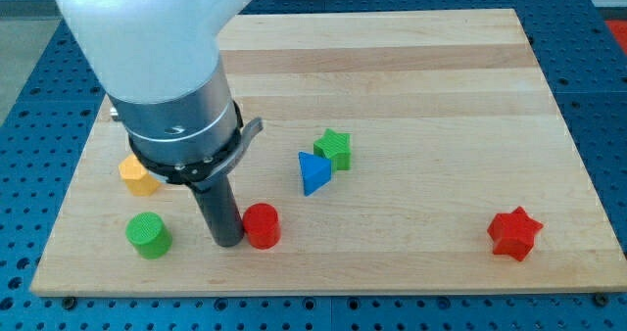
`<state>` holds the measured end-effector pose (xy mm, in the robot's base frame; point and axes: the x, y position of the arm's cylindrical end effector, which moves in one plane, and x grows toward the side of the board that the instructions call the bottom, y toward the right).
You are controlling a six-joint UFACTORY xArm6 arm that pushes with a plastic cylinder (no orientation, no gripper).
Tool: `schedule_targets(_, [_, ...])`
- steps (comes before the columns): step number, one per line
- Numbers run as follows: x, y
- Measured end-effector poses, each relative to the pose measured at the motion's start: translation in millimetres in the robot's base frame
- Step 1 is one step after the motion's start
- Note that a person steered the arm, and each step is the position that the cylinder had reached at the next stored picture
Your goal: Push the red circle to bottom center
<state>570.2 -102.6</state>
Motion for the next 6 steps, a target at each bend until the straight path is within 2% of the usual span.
schedule_targets(2, [0, 10])
schedule_targets(4, [-29, -9])
schedule_targets(5, [-33, 1])
schedule_targets(6, [-33, 45])
